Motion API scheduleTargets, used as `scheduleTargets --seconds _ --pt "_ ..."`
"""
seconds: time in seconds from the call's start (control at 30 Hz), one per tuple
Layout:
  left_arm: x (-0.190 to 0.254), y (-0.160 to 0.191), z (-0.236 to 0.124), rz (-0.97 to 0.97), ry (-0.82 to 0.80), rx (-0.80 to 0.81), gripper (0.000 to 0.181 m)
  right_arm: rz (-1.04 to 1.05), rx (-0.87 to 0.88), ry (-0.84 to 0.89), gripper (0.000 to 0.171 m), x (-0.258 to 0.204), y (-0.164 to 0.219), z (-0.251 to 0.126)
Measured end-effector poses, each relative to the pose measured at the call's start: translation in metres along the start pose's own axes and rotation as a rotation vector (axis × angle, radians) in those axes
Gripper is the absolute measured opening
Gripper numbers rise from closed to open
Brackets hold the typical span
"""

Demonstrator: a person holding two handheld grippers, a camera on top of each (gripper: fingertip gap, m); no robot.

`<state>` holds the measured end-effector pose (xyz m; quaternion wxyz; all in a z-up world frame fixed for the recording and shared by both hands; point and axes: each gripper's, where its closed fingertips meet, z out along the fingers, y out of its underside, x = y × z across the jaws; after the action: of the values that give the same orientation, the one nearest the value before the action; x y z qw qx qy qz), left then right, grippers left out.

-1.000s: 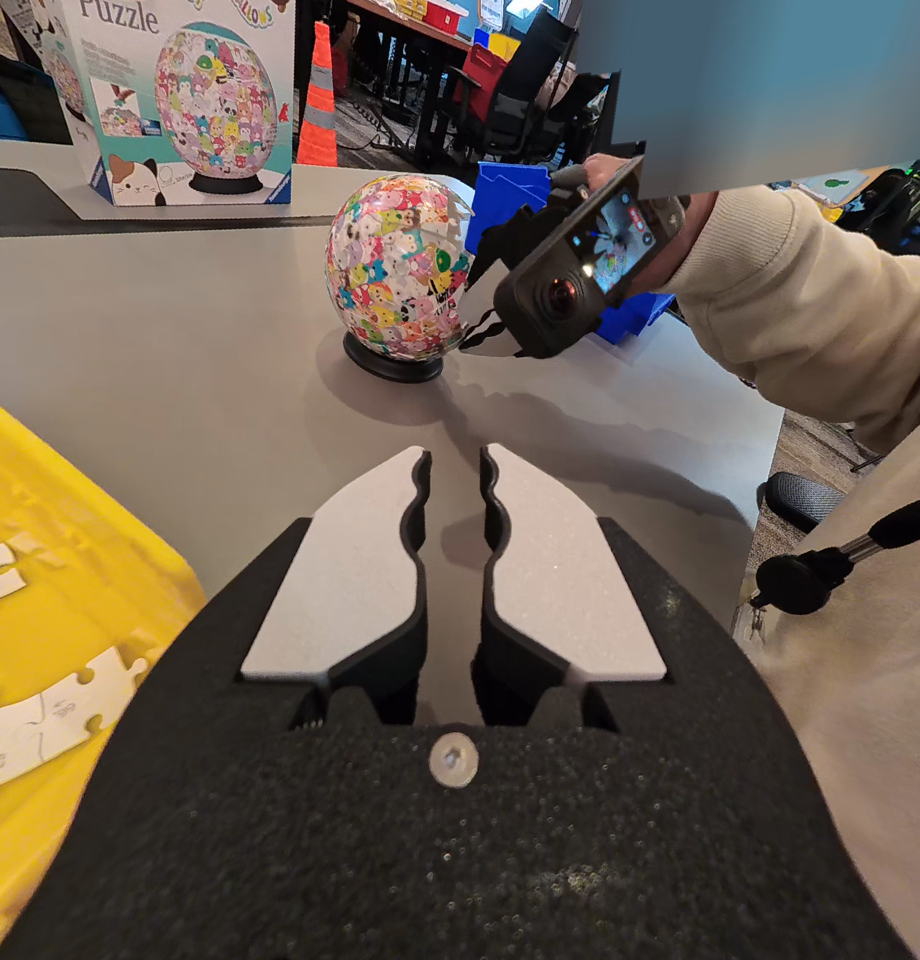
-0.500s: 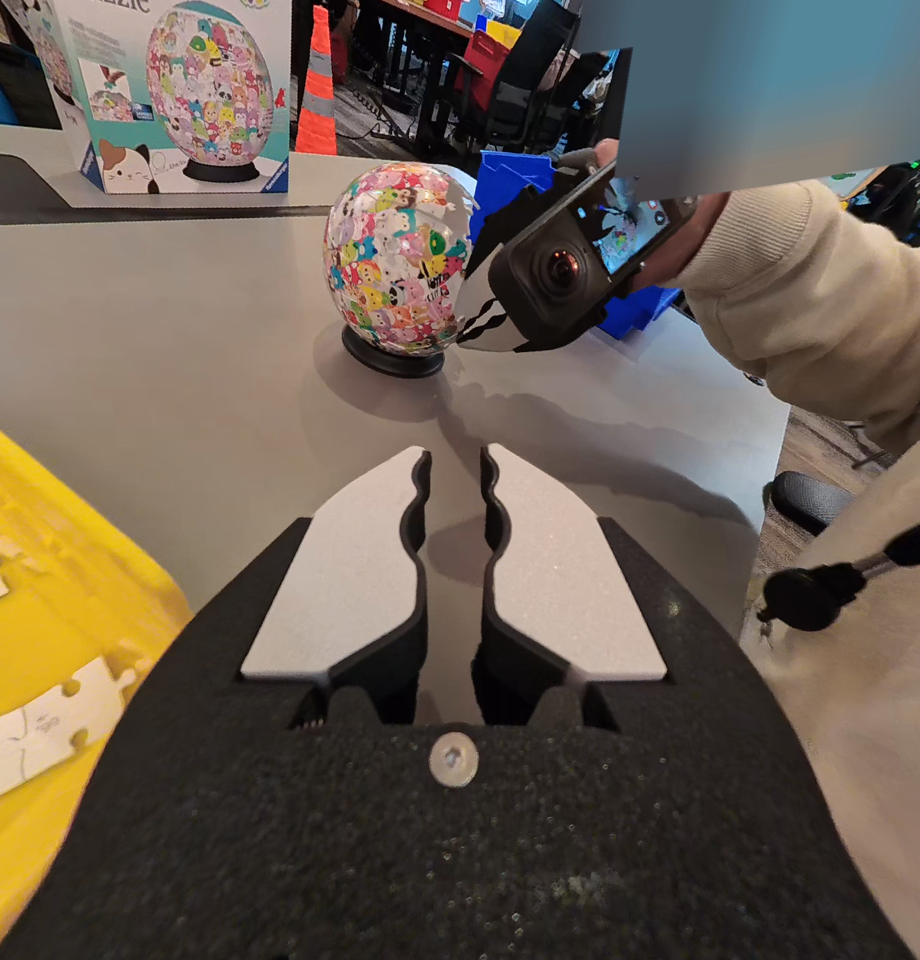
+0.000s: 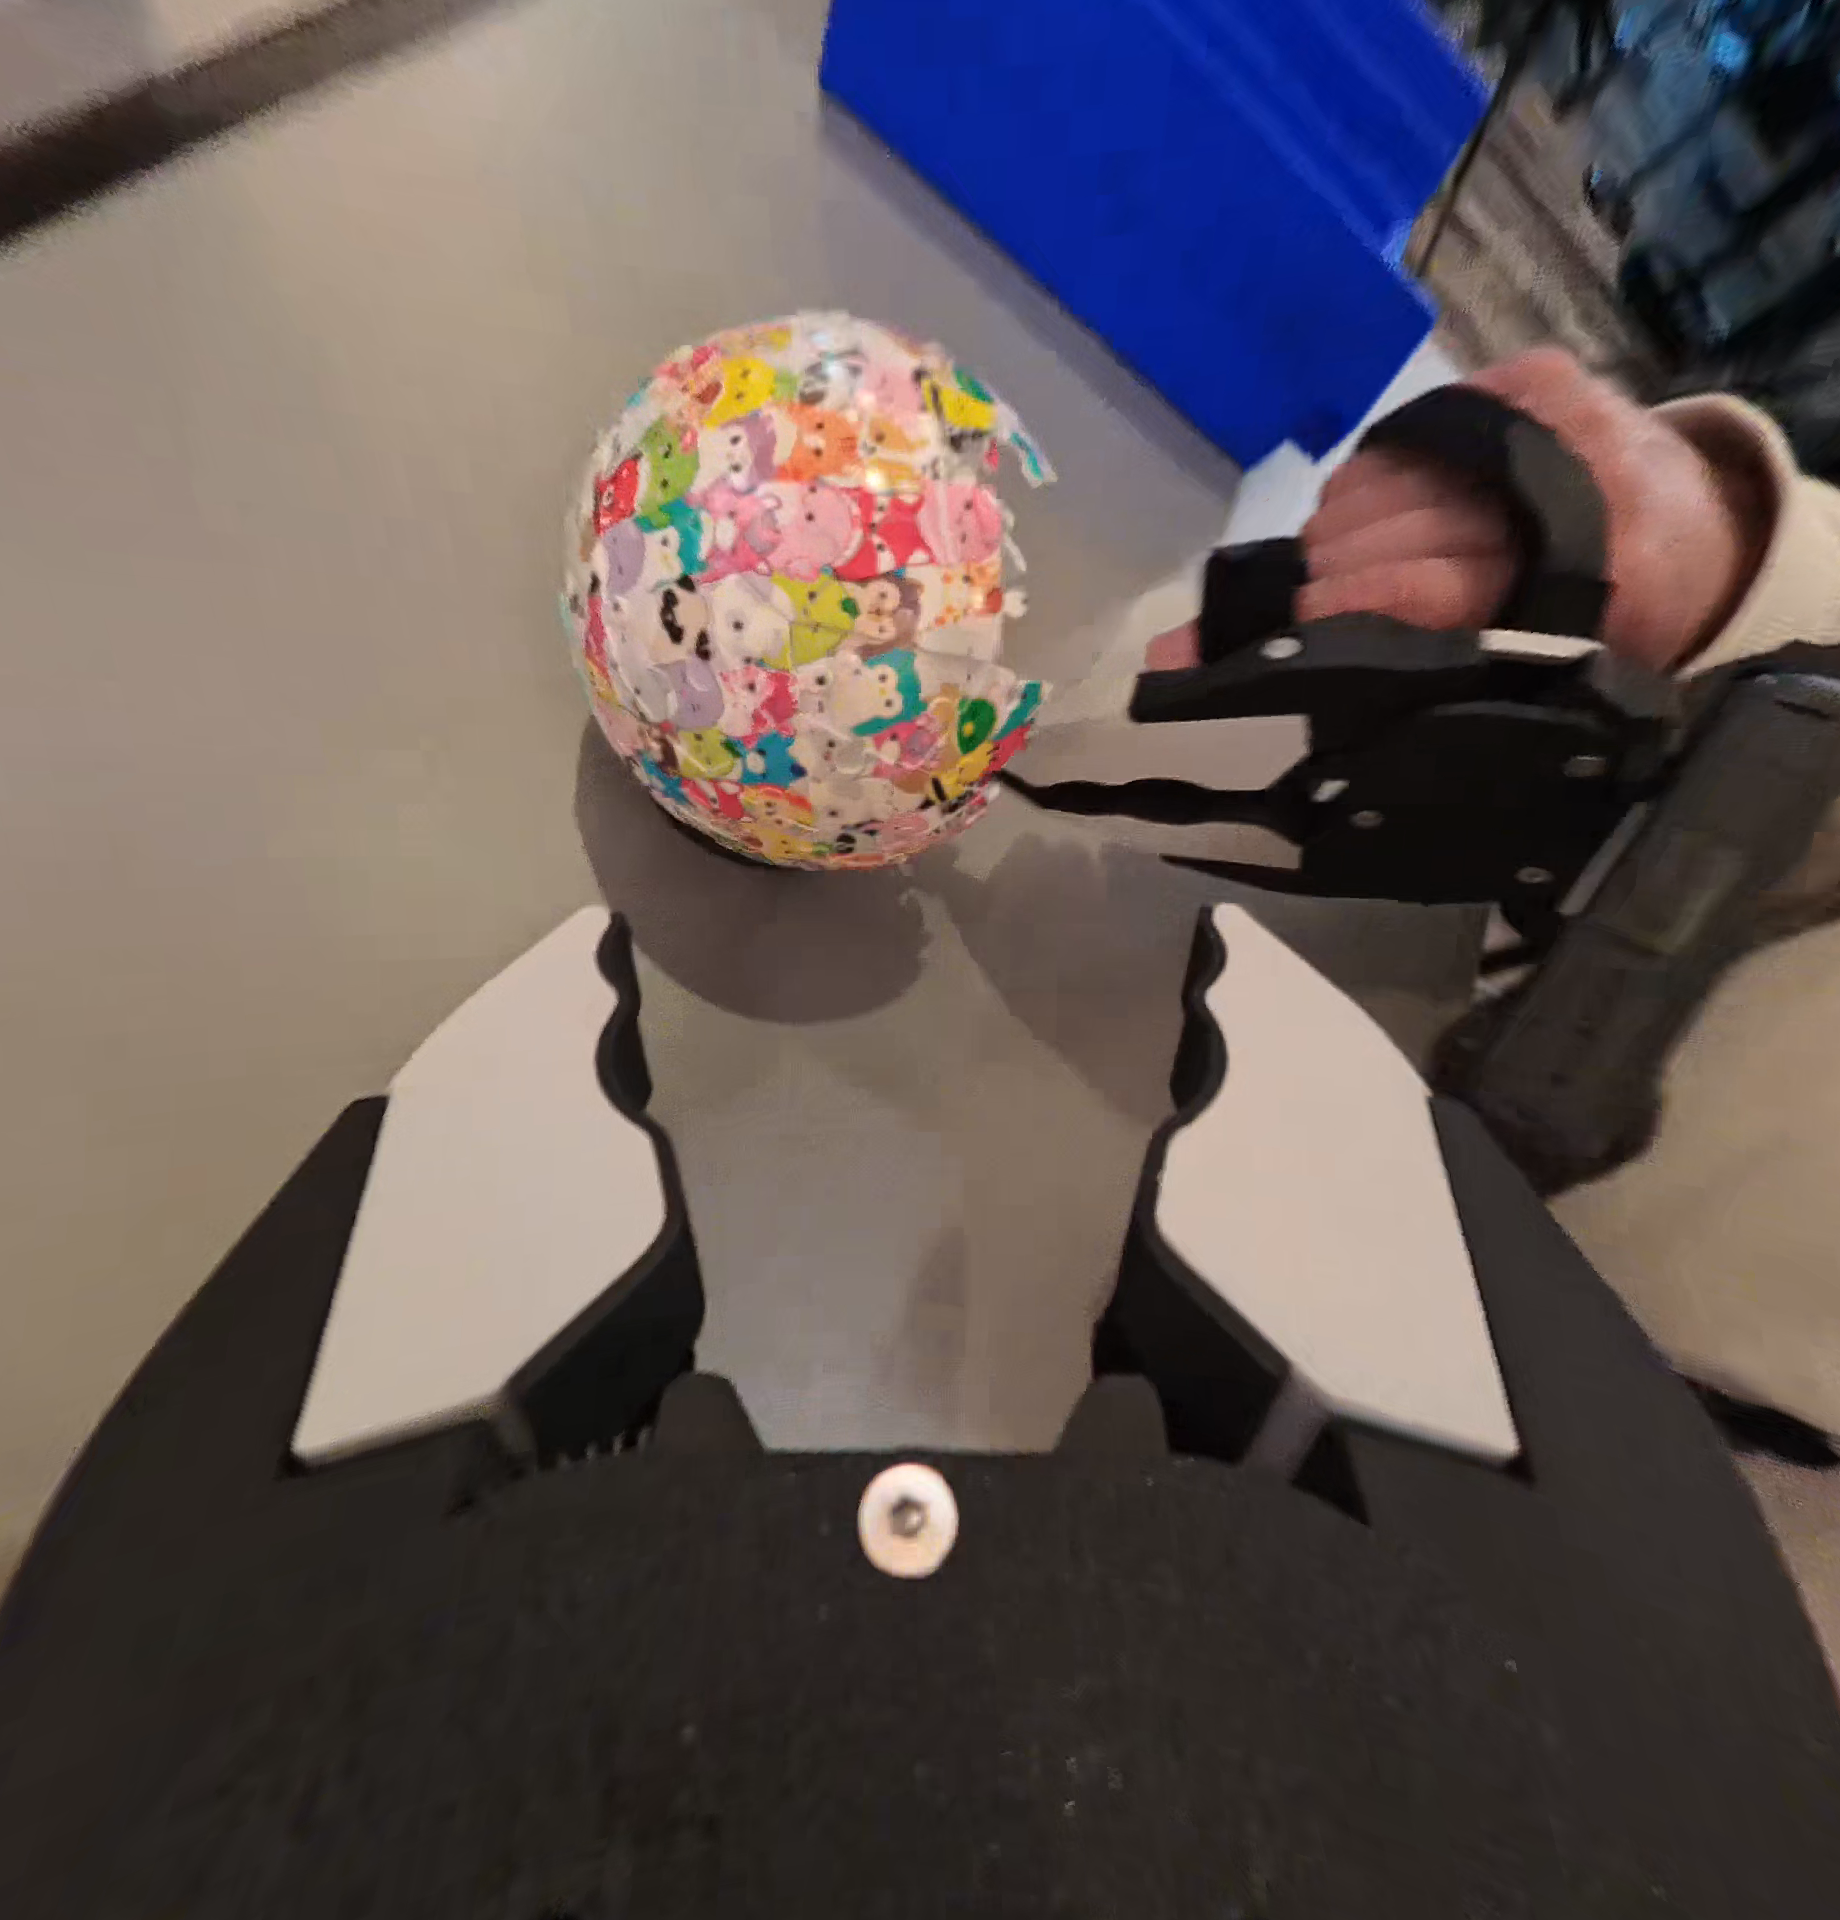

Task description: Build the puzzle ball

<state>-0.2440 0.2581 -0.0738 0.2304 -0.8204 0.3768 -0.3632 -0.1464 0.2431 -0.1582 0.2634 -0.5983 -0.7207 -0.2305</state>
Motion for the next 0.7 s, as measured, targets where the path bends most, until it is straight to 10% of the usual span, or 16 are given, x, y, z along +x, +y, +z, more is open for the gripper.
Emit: scheduleTargets --seconds 0.7 --pt "-0.03 -0.01 0.065 0.391 0.183 -0.718 0.14 0.124 -0.053 0.026 0.002 -0.001 0.01 -0.004"
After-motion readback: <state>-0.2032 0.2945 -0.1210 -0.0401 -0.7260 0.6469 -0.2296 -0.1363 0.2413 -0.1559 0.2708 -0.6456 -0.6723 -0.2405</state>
